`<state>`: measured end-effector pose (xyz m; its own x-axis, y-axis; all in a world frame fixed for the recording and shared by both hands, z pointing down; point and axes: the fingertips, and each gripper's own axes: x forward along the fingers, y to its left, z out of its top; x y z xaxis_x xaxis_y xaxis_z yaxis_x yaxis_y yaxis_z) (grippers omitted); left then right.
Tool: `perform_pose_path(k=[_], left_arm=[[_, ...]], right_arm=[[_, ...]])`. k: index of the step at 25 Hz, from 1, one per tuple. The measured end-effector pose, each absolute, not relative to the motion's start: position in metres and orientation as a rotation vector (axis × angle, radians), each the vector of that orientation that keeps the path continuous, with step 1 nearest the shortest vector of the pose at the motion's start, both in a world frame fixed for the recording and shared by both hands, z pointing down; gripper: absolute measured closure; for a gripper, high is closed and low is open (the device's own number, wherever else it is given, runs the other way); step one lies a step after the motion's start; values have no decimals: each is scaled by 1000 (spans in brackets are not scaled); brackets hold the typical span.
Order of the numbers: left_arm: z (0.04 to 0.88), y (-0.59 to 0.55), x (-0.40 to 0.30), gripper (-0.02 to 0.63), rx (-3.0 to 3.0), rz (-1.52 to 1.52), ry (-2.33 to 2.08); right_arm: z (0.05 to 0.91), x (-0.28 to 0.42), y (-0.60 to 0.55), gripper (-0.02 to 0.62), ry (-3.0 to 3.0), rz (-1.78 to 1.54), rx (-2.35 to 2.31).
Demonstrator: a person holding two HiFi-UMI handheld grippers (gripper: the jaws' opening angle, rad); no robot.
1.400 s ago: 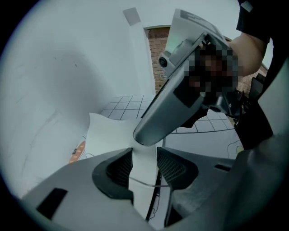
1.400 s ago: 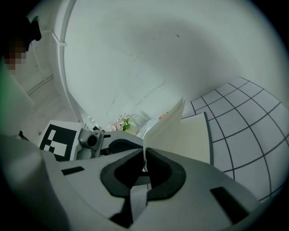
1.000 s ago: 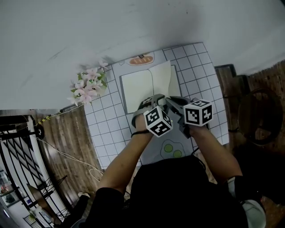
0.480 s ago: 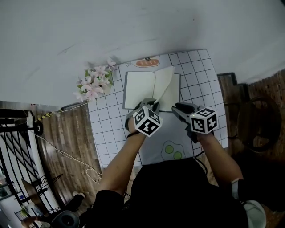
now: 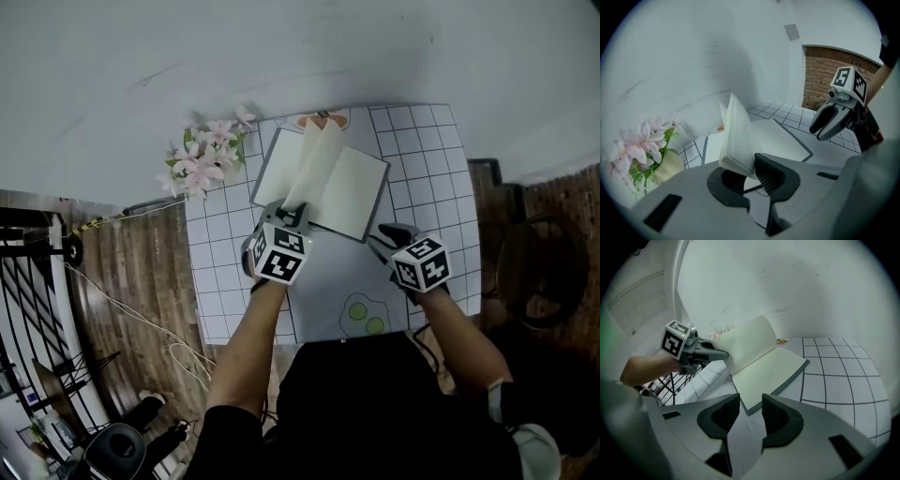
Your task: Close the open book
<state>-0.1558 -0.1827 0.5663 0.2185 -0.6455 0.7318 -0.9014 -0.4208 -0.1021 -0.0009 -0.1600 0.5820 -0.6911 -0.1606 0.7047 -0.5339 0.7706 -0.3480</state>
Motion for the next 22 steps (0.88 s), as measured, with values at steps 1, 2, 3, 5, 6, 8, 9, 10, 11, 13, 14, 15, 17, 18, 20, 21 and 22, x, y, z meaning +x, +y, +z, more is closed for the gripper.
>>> perform_pose_path(k=[1,2,3,5,6,8,9,10,11,13,14,15,17,18,20,21,22], left_arm=[[568,-183,-162,560,2145,1016,-1450],[570,-184,-167,554,2139,1005,-1458],[571,-184,-171,551,2137,995,-1464],[575,-184,-177,544,2140,967,-1473],[576,-184,-179,539,2143,950,-1478],[578,-185,-185,518,2141,932,-1495],[580,-185,-190,510,2132,942,-1507],[584,-185,-196,504,2117,962,-1519],[588,-185,-201,496,2102,982,-1526],[597,-185,-209,489,2085,996,-1529],[601,-185,-211,489,2084,999,-1527],[604,-185,-213,488,2085,1005,-1525],[608,-185,-215,482,2081,1013,-1525],[610,-185,-217,475,2074,1009,-1530],[611,-185,-220,463,2056,996,-1547],[612,-185,-221,459,2047,994,-1555],[613,-184,-223,456,2039,994,-1562]], right_arm=[[584,-5,-158,445,-2275,674,496],[586,-10,-155,437,-2265,629,475],[588,-14,-153,431,-2255,583,454],[592,-23,-148,419,-2236,495,410],[594,-27,-147,413,-2227,455,390],[598,-33,-146,407,-2213,392,365],[599,-35,-148,403,-2208,373,363],[601,-37,-150,399,-2204,364,368],[602,-39,-152,394,-2200,360,376],[603,-40,-155,390,-2190,361,391],[603,-40,-157,387,-2185,360,396],[603,-40,-158,383,-2182,361,399],[602,-40,-159,383,-2179,369,398],[602,-40,-159,383,-2178,370,395],[603,-38,-161,383,-2168,371,393],[605,-36,-162,383,-2160,373,396],[607,-34,-164,382,-2152,377,401]])
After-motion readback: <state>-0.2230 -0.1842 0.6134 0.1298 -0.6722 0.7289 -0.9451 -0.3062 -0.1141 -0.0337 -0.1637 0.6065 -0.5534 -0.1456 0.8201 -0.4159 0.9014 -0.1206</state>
